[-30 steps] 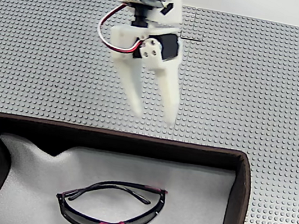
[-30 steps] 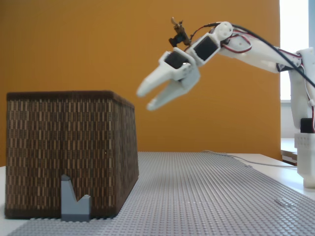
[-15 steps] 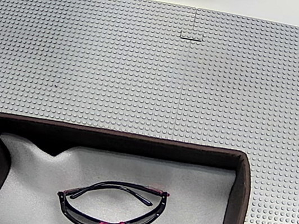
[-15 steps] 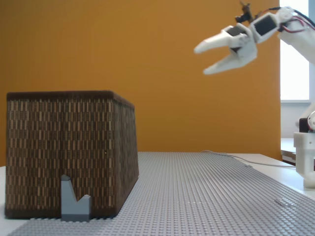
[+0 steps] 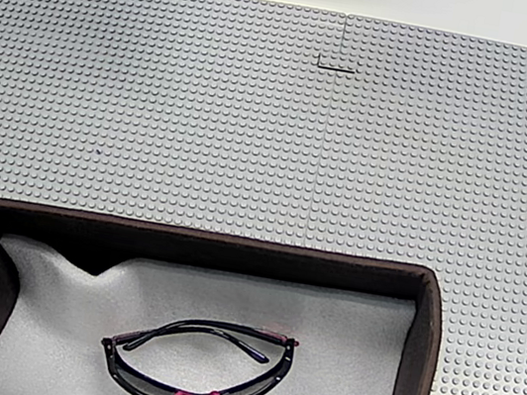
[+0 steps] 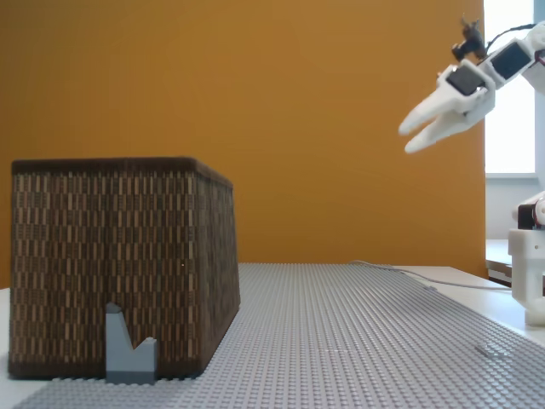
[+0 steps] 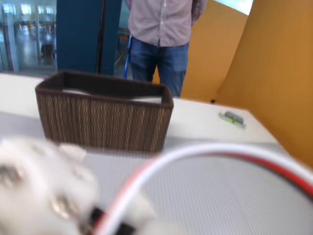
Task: Grasp a glasses and put it in the bin.
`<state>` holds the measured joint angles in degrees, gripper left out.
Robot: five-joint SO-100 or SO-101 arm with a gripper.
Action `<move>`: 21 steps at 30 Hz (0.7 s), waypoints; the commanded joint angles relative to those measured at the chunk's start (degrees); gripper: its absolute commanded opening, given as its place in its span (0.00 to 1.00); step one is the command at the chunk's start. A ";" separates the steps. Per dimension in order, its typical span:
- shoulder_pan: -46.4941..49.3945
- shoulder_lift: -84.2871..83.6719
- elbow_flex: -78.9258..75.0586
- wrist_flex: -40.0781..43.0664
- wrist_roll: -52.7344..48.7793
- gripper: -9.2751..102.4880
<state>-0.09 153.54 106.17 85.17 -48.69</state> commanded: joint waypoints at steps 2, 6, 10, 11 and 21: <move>1.58 4.48 1.76 2.11 -5.89 0.19; -0.62 7.73 8.17 0.26 -2.20 0.11; -0.97 6.77 10.28 -7.29 16.00 0.13; -0.97 6.68 9.76 -7.82 20.83 0.16; -0.79 6.59 6.33 0.53 44.91 0.34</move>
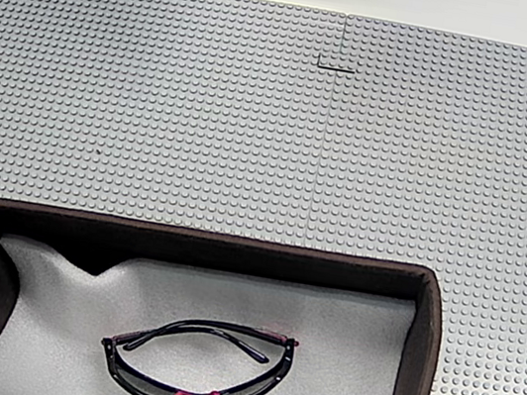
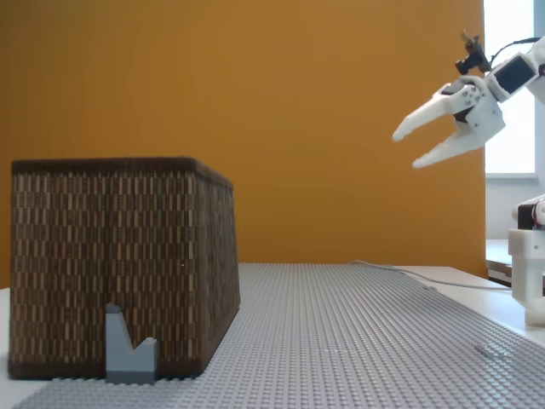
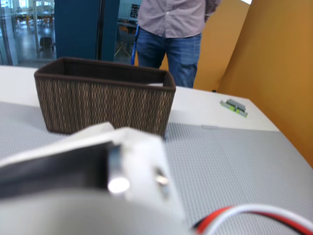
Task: Grasp a glasses and put it in the bin.
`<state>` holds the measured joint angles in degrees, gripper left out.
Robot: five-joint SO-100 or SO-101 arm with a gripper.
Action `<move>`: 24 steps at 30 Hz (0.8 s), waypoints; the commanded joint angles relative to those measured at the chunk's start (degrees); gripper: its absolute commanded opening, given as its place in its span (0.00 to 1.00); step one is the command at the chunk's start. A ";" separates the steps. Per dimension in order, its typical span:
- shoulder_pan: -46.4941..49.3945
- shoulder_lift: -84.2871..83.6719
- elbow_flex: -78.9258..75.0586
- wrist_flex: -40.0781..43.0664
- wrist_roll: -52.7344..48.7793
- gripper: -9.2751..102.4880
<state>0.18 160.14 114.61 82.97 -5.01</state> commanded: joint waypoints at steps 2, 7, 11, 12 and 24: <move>-1.32 0.00 -2.64 4.92 2.90 0.40; -0.88 0.09 -2.46 5.54 -3.16 0.35; -1.85 -0.53 -1.76 -0.70 -0.09 0.13; -1.85 -0.62 -1.76 -2.02 1.93 0.13; -1.85 0.09 -1.76 -1.05 12.57 0.16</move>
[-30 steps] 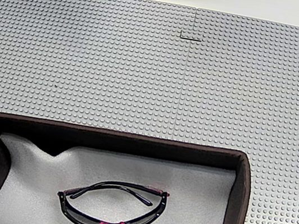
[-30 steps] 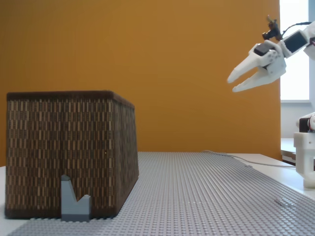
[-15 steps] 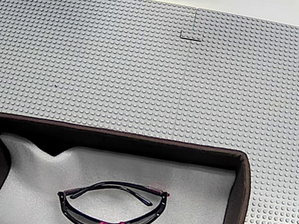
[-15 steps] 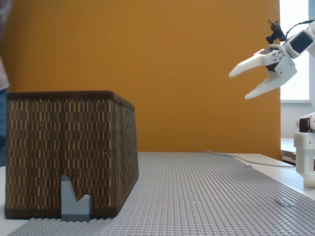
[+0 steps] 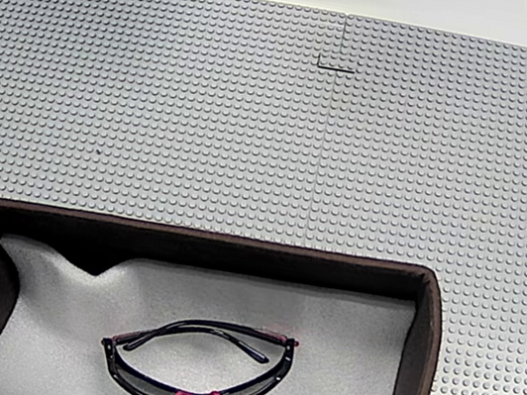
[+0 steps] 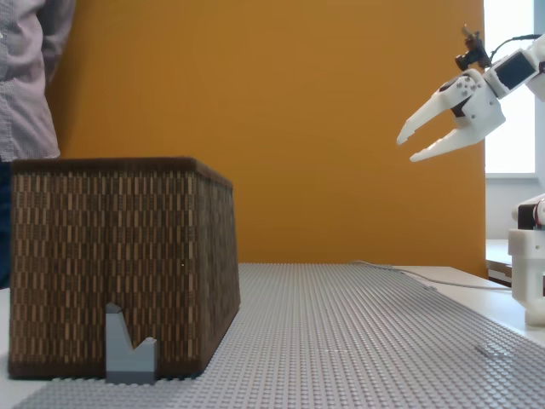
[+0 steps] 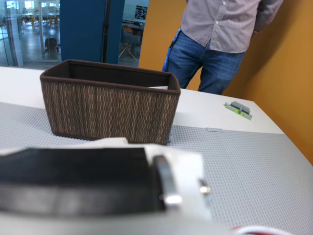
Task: Grasp a glasses and put it in the bin.
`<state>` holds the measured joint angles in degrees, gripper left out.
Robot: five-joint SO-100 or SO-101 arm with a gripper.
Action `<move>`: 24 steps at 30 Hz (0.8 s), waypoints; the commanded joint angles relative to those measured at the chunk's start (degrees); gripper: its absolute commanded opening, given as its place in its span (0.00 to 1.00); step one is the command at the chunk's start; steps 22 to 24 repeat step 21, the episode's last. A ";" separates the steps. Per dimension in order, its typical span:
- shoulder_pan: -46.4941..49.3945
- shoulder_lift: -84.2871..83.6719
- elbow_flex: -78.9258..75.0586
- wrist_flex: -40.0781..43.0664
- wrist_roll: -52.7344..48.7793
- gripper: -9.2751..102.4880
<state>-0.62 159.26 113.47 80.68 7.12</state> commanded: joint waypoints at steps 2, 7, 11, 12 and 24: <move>-1.05 1.05 -0.62 0.97 -0.70 0.08; -0.88 1.67 -0.18 1.49 0.26 0.25; -0.88 2.02 0.44 2.20 0.18 0.30; -0.88 2.20 0.62 1.93 -1.41 0.13; -0.09 4.48 2.81 0.88 -2.29 0.18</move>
